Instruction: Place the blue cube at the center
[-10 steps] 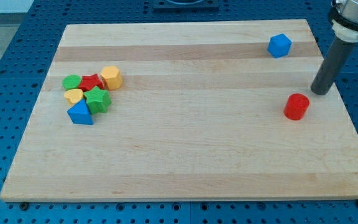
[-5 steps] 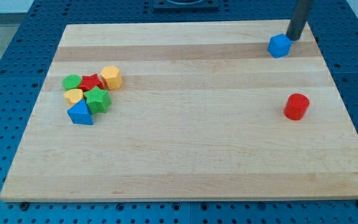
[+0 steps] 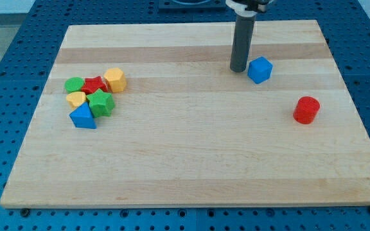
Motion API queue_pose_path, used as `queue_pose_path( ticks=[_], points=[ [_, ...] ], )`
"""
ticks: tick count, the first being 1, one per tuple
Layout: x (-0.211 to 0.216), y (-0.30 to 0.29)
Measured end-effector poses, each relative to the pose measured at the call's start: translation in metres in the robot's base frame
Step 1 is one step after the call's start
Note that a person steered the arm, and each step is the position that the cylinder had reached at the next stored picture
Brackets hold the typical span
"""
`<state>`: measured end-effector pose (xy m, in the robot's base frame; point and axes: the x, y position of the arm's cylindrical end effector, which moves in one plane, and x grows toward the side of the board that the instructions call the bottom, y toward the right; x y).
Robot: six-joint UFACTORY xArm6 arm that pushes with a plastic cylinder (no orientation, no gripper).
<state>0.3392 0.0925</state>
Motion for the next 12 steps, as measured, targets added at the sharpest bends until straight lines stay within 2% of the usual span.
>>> queue_pose_path(
  ticks=[1,2,3,4,8,12],
  points=[
    [-0.053,0.027],
    [-0.105,0.083],
    [-0.055,0.103],
    [-0.028,0.103],
    [-0.001,0.099],
    [0.006,0.086]
  ],
)
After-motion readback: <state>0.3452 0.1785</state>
